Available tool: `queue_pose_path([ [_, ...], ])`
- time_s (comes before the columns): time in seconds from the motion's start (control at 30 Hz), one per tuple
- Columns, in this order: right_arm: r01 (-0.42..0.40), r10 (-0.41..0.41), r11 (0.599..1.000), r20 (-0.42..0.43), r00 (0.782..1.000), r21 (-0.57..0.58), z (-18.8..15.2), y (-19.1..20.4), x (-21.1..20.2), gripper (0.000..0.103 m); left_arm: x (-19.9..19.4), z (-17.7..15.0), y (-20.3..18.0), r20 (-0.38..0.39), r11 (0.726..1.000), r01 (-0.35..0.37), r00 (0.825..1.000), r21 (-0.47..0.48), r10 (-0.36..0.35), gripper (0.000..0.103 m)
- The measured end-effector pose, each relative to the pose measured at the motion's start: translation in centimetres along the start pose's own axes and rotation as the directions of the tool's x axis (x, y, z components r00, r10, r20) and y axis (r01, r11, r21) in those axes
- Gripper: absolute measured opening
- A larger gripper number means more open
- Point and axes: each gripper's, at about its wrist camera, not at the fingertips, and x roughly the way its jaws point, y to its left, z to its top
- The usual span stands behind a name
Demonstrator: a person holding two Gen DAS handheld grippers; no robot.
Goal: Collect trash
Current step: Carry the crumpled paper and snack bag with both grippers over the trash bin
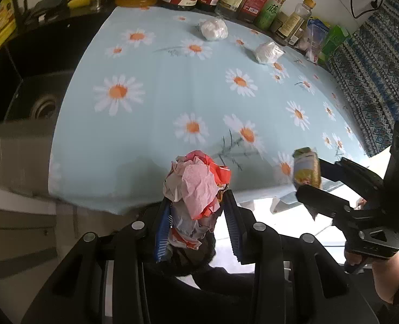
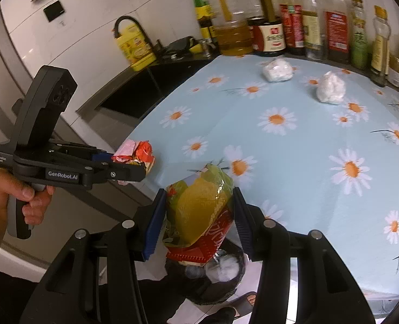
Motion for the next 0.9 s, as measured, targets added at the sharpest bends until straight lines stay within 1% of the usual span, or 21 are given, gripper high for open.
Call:
queue_pose_path([
  [0.3, -0.063, 0.060, 0.997, -0.071, 0.996, -0.050, -2.2, 2.0, 0.9, 0.049, -0.1, -3.4, 0.3, -0.029, 0.999, 0.013, 0.999, -0.037, -0.014, 0.035],
  [0.43, -0.092, 0.083, 0.993, -0.119, 0.989, -0.078, -3.7, 2.9, 1.6, 0.049, 0.6, -4.7, 0.4, -0.061, 0.999, 0.014, 0.998, -0.043, -0.016, 0.035],
  [0.63, -0.113, 0.097, 0.990, -0.180, 0.979, -0.081, -5.4, 3.4, 2.9, 0.049, 2.3, -5.9, 0.7, -0.111, 0.998, 0.013, 0.994, -0.065, -0.021, 0.036],
  [0.77, -0.131, 0.111, 0.988, -0.223, 0.969, -0.081, -6.5, 3.8, 3.9, 0.049, 3.1, -6.3, 0.6, -0.133, 0.998, 0.016, 0.991, -0.060, -0.023, 0.036],
  [0.9, -0.142, 0.122, 0.988, -0.247, 0.961, -0.063, -7.2, 3.7, 4.5, 0.049, 3.9, -6.6, 0.8, -0.149, 0.997, 0.023, 0.988, -0.070, -0.034, 0.036],
])
